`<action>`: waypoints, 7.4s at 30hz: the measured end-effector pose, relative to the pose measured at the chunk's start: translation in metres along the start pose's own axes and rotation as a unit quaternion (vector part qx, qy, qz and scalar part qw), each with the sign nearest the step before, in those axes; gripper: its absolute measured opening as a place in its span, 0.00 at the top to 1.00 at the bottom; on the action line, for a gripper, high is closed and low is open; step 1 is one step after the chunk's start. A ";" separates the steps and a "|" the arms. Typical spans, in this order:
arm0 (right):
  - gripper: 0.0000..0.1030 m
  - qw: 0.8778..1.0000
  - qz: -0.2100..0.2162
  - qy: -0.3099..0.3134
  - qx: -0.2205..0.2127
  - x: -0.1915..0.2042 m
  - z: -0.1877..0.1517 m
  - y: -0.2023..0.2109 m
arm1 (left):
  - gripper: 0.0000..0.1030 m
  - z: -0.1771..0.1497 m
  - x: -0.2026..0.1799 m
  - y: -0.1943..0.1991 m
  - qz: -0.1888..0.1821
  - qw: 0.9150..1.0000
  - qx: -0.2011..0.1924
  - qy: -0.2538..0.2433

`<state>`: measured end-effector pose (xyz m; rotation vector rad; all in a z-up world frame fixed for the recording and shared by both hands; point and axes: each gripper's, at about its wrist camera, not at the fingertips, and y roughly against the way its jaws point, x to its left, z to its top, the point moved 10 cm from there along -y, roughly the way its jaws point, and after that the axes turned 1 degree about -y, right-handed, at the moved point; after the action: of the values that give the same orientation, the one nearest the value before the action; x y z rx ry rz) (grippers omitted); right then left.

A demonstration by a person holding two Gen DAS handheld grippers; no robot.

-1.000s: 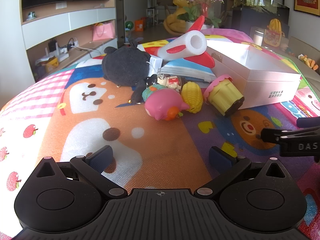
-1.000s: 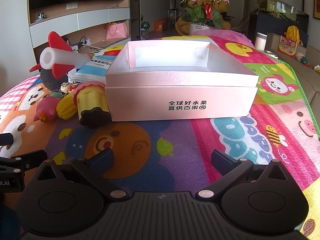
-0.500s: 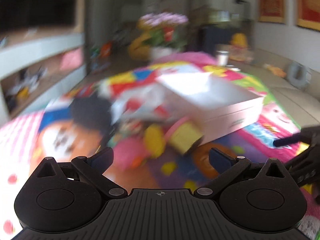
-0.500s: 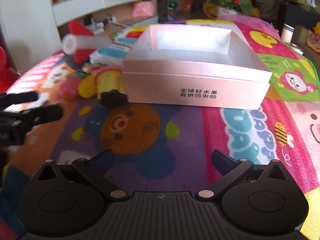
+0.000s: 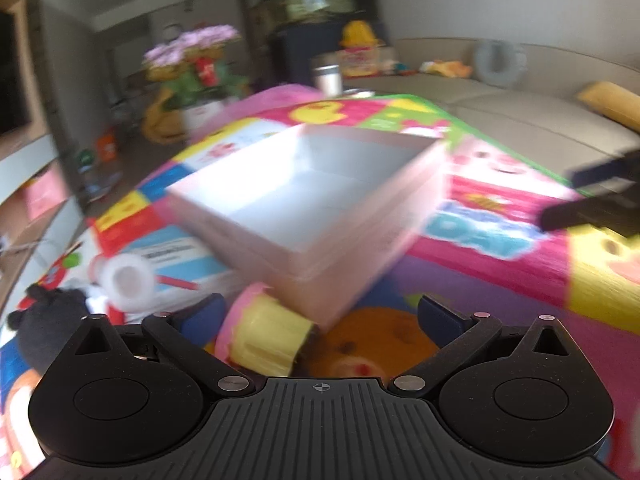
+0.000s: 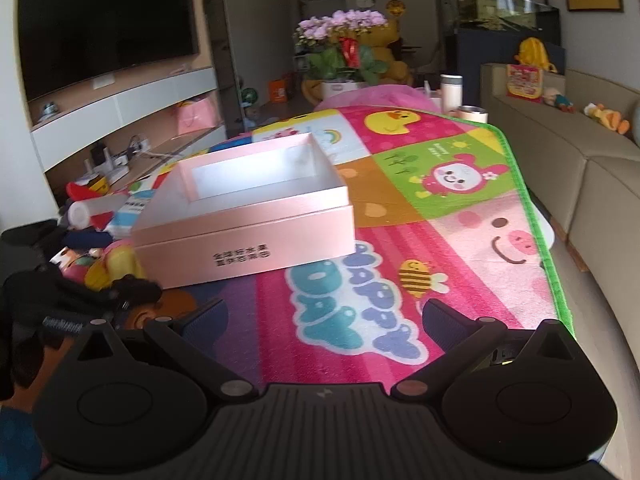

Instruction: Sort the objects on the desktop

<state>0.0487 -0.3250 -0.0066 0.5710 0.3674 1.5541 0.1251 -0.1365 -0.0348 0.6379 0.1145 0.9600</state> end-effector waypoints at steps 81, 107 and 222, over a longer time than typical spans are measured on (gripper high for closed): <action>0.46 0.988 0.079 0.126 0.040 0.106 -0.046 0.006 | 0.40 -0.078 0.023 0.093 0.070 0.982 0.053 0.168; 0.30 0.987 0.070 0.142 0.033 0.110 -0.053 0.006 | 0.30 -0.091 0.023 0.091 0.083 0.980 0.070 0.165; 0.64 0.940 0.082 0.330 0.017 0.178 -0.038 0.002 | 0.00 -0.115 0.069 0.155 0.123 0.948 0.026 0.293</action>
<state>0.0265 -0.1447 -0.0128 0.0841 0.8728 1.8820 0.0111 0.0333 -0.0295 0.4022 0.6010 1.3729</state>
